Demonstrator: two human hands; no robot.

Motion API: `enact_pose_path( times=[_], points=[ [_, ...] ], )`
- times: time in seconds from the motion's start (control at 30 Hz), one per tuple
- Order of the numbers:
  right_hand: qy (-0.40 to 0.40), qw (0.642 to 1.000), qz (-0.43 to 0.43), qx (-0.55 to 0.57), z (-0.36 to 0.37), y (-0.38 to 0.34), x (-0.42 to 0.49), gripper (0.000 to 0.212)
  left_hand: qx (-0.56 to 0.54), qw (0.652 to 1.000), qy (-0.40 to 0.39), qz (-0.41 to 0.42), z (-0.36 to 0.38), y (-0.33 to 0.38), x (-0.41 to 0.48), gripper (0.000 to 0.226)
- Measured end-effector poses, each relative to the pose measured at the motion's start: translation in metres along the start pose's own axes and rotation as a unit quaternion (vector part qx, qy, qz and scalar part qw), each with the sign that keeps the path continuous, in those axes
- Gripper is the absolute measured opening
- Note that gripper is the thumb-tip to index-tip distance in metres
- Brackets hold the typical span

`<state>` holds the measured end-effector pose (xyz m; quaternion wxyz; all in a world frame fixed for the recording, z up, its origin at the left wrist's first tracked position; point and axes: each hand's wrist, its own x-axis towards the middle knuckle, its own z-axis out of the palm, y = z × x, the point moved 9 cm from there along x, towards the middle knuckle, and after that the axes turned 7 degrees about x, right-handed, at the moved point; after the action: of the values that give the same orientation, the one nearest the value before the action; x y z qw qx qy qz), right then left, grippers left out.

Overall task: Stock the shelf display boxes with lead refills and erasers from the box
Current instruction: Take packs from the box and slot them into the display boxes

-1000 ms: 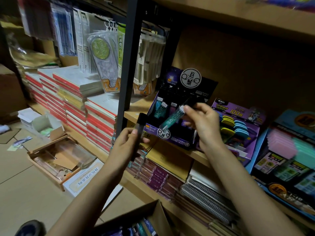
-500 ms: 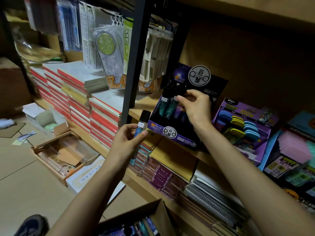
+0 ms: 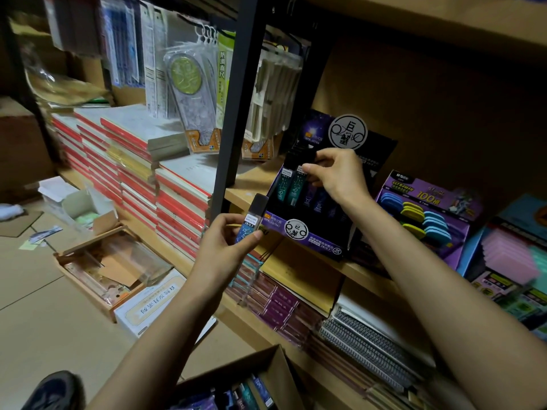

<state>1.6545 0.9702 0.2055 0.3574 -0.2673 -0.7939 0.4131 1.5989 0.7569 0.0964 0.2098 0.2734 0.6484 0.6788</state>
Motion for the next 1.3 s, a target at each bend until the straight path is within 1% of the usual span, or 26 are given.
enact_pose_path(
  times=[0.07, 0.17, 0.23, 0.27, 0.33, 0.37, 0.4, 0.43, 0.47, 0.5, 0.53, 0.6, 0.67, 0.7, 0.77, 0.87, 0.93, 1.03, 1.07, 1.13, 1.2, 1.3],
  points=[
    [0.004, 1.0, 0.008, 0.003, 0.004, 0.006, 0.0, 0.014, -0.002, 1.0, 0.001, 0.002, -0.001, 0.0, 0.001, 0.019],
    [0.038, 0.999, 0.021, -0.025, 0.005, 0.019, -0.006, 0.024, -0.005, 1.0, 0.004, 0.005, 0.0, -0.001, 0.002, 0.021],
    [0.038, 0.996, 0.007, -0.084, 0.004, 0.018, -0.008, 0.021, -0.001, 1.0, 0.004, 0.005, 0.002, -0.003, 0.003, 0.021],
    [0.026, 0.991, -0.001, -0.13, 0.005, 0.015, -0.009, 0.022, 0.003, 1.0, 0.004, 0.004, 0.003, -0.004, 0.004, 0.021],
    [-0.008, 0.971, -0.014, -0.24, 0.005, 0.006, -0.013, 0.037, 0.009, 1.0, 0.002, 0.005, 0.004, -0.006, 0.005, 0.02],
    [-0.016, 0.962, -0.021, -0.271, 0.004, 0.002, -0.018, 0.043, 0.011, 1.0, 0.001, 0.008, 0.006, -0.007, 0.005, 0.019],
    [-0.024, 0.961, -0.028, -0.274, 0.002, -0.002, -0.025, 0.044, 0.013, 1.0, -0.001, 0.014, 0.007, -0.006, 0.006, 0.019],
    [-0.036, 0.972, -0.023, -0.23, 0.001, -0.004, -0.034, 0.043, 0.019, 1.0, -0.003, 0.022, 0.009, -0.005, 0.006, 0.02],
    [-0.058, 0.988, 0.001, -0.144, 0.002, -0.003, -0.046, 0.04, 0.028, 0.999, -0.007, 0.031, 0.013, -0.003, 0.006, 0.02],
    [-0.087, 0.994, 0.038, -0.046, 0.007, 0.001, -0.06, 0.034, 0.039, 0.998, -0.012, 0.041, 0.017, -0.001, 0.006, 0.021],
    [-0.115, 0.991, 0.065, 0.022, 0.013, 0.004, -0.074, 0.028, 0.055, 0.997, -0.02, 0.054, 0.023, 0.002, 0.005, 0.023],
    [-0.14, 0.986, 0.075, 0.057, 0.021, 0.009, -0.096, 0.014, 0.092, 0.991, -0.034, 0.086, 0.036, 0.007, 0.001, 0.027],
    [-0.128, 0.986, 0.079, 0.074, 0.02, 0.012, -0.106, 0.003, 0.118, 0.985, -0.05, 0.114, 0.048, 0.01, -0.004, 0.031],
    [-0.115, 0.986, 0.082, 0.086, 0.014, 0.013, -0.106, 0.001, 0.131, 0.981, -0.059, 0.128, 0.053, 0.01, -0.006, 0.033],
    [-0.081, 0.989, 0.072, 0.102, -0.006, 0.011, -0.096, 0.007, 0.19, 0.967, -0.057, 0.158, 0.056, 0.012, -0.004, 0.039],
    [-0.009, 0.995, 0.026, 0.095, -0.044, -0.001, -0.069, 0.011, 0.262, 0.95, -0.017, 0.17, 0.043, 0.012, 0.014, 0.06],
    [0.028, 0.997, -0.004, 0.068, -0.061, -0.008, -0.053, 0.012, 0.272, 0.95, 0.0, 0.152, 0.035, 0.009, 0.028, 0.066],
    [0.047, 0.998, -0.033, 0.003, -0.065, -0.013, -0.035, 0.007, 0.273, 0.954, 0.012, 0.121, 0.033, -0.001, 0.046, 0.072],
    [0.054, 0.998, -0.038, -0.016, -0.065, -0.014, -0.03, 0.011, 0.264, 0.958, 0.009, 0.112, 0.034, -0.005, 0.051, 0.074],
    [0.056, 0.997, -0.045, -0.034, -0.063, -0.016, -0.022, 0.018, 0.243, 0.964, -0.007, 0.103, 0.039, -0.012, 0.058, 0.073],
    [0.04, 0.995, -0.057, -0.074, -0.054, -0.017, -0.018, 0.023, 0.22, 0.97, -0.024, 0.104, 0.044, -0.016, 0.062, 0.064],
    [0.015, 0.992, -0.071, -0.1, -0.041, -0.014, -0.021, 0.025, 0.198, 0.974, -0.022, 0.111, 0.044, -0.019, 0.067, 0.058]
  ],
)
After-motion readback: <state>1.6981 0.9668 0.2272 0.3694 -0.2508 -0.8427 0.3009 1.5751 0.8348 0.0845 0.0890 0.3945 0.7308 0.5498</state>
